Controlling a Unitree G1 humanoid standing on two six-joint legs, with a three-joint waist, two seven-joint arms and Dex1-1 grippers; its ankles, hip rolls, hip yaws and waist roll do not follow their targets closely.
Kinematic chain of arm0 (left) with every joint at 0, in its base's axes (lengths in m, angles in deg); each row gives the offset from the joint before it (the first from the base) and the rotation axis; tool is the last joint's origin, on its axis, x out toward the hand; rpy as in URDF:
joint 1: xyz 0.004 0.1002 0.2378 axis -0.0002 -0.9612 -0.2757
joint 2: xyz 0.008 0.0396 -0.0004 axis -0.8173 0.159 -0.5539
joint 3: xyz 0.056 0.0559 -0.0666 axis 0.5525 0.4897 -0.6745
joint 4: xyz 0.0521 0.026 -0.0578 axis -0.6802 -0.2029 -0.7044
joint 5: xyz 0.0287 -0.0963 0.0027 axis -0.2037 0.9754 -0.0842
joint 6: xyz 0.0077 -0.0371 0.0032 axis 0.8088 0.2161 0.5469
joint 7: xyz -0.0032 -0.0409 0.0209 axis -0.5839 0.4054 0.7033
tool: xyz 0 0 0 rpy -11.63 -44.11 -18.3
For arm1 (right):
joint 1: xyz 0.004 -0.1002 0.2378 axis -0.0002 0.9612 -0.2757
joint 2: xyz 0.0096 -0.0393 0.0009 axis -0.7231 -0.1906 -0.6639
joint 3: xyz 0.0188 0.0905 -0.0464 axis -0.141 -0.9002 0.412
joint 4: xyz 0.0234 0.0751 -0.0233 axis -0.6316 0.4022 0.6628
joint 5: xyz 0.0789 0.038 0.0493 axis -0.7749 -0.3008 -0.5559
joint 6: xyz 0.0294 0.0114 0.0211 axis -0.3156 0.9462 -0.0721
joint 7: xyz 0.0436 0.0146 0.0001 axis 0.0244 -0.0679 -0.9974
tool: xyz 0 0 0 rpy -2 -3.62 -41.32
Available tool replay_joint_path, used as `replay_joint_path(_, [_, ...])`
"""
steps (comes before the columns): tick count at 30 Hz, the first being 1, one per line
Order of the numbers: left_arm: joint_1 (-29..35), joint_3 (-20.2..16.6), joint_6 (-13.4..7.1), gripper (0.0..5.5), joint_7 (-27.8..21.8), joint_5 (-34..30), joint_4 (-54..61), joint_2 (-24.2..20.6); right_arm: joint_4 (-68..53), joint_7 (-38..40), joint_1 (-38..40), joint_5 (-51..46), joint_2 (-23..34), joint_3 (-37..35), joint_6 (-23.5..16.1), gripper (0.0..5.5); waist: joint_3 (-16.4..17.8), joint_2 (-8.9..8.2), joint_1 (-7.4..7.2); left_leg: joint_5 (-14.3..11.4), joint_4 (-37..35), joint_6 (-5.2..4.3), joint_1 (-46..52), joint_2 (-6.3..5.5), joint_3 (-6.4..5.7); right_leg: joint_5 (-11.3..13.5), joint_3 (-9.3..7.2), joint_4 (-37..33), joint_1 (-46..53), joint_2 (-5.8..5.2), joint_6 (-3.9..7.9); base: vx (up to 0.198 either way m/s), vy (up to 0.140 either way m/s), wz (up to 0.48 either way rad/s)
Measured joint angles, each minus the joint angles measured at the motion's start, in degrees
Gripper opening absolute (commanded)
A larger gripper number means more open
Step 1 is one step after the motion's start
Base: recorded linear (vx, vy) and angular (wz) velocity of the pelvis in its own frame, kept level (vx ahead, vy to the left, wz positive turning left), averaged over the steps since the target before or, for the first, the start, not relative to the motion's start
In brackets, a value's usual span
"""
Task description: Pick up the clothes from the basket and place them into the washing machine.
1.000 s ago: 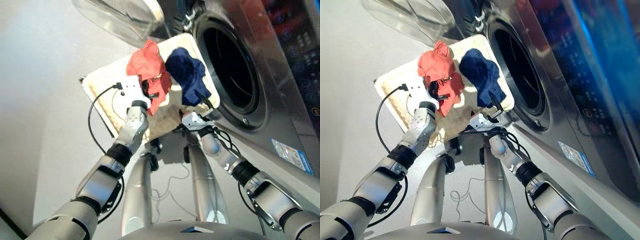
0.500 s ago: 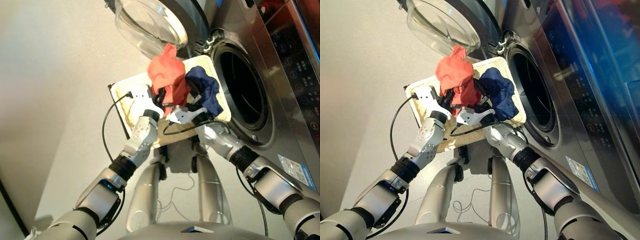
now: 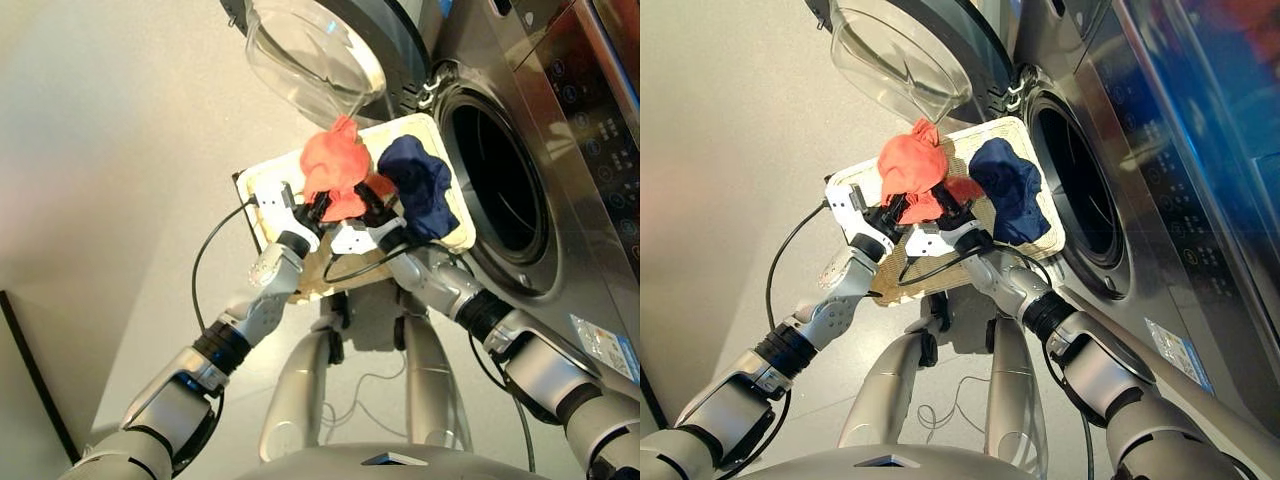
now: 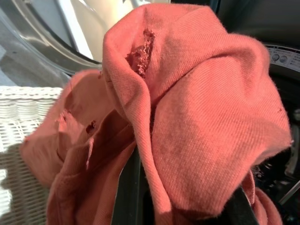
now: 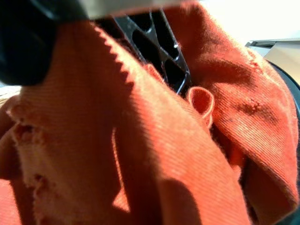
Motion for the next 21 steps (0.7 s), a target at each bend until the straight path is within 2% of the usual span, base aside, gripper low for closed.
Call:
replay_joint_path(2, [-0.1,0.0,0.1,0.00,0.0,0.1,0.0,0.2,0.0,-0.1,0.2,-0.3,0.1,-0.1,0.0,0.00,0.0,-0.01,-0.10,0.0,0.0,-0.01,0.0,0.01,-0.11,0.0,-0.08,0.1,0.0,0.00,0.02,0.000,0.000,0.000])
replay_joint_path(3, [-0.2,0.0,0.2,1.38,0.0,0.1,0.0,0.3,0.0,-0.1,0.4,-0.9,0.1,-0.1,0.0,0.00,0.0,-0.01,-0.05,0.0,0.0,-0.06,0.0,0.01,-0.25,0.0,-0.19,0.1,0.1,-0.02,0.02,0.000,0.000,0.000])
replay_joint_path(4, [-0.3,0.0,0.3,5.50,-0.3,0.2,0.0,0.5,0.1,-0.1,0.9,-1.0,0.0,-0.6,0.0,0.00,0.0,-0.03,-0.09,0.1,0.0,-0.11,0.0,0.01,-0.47,0.0,-0.39,0.1,0.2,-0.04,0.01,0.000,0.000,0.000])
replay_joint_path(8, [-2.2,1.1,0.3,5.50,-1.8,0.1,3.5,1.1,1.8,0.5,2.7,-3.8,-0.6,-4.5,0.8,0.00,0.0,-0.08,-0.13,0.1,0.0,-0.15,0.2,-0.03,-0.94,0.0,-0.84,0.0,0.6,-0.17,0.02,0.000,0.000,0.000])
replay_joint_path(11, [-5.5,-0.6,0.0,5.50,-1.7,-0.2,4.0,3.5,2.1,2.3,5.3,-7.5,-1.0,-9.0,1.5,0.00,-0.1,-0.15,-0.24,0.1,-0.1,-0.14,0.9,-0.09,-1.51,-0.2,-1.04,0.0,1.6,-0.22,0.15,0.000,0.000,0.000])
replay_joint_path(13, [-8.7,-3.9,-1.3,5.50,-0.5,0.1,4.2,6.8,2.0,4.1,8.2,-10.6,-1.9,-12.5,1.4,0.00,-0.1,-0.38,-0.28,0.1,-0.6,-0.16,1.9,-0.15,-2.30,-1.0,-1.30,0.1,3.0,-0.22,0.20,0.000,0.000,0.000])
replay_joint_path(16, [-12.8,-9.4,-3.8,5.50,0.9,4.6,4.2,11.7,2.4,5.8,10.9,-15.7,-3.7,-15.9,1.3,0.00,-0.8,-1.72,-0.43,0.4,-1.2,-0.47,2.4,-0.08,-3.20,-1.3,-2.27,0.0,3.5,-0.24,-0.02,0.000,0.000,0.000])
replay_joint_path(19, [-14.5,-13.3,-6.3,5.50,2.9,6.9,4.0,12.5,2.5,7.5,13.0,-20.3,-5.4,-18.9,1.1,0.00,-0.9,-3.30,-0.52,0.7,-1.7,-0.74,2.2,0.01,-3.88,-1.4,-3.12,0.0,3.6,-0.22,-0.26,0.001,-0.005,0.060])
replay_joint_path(21, [-14.4,-17.7,-8.7,5.50,5.4,6.0,0.3,13.4,3.6,8.7,13.7,-26.9,-8.1,-23.4,-1.0,0.00,-0.8,-3.87,-0.46,0.8,-1.8,-0.76,2.2,0.01,-3.98,-1.4,-3.31,-0.1,3.6,-0.25,-0.27,0.000,0.000,0.000])
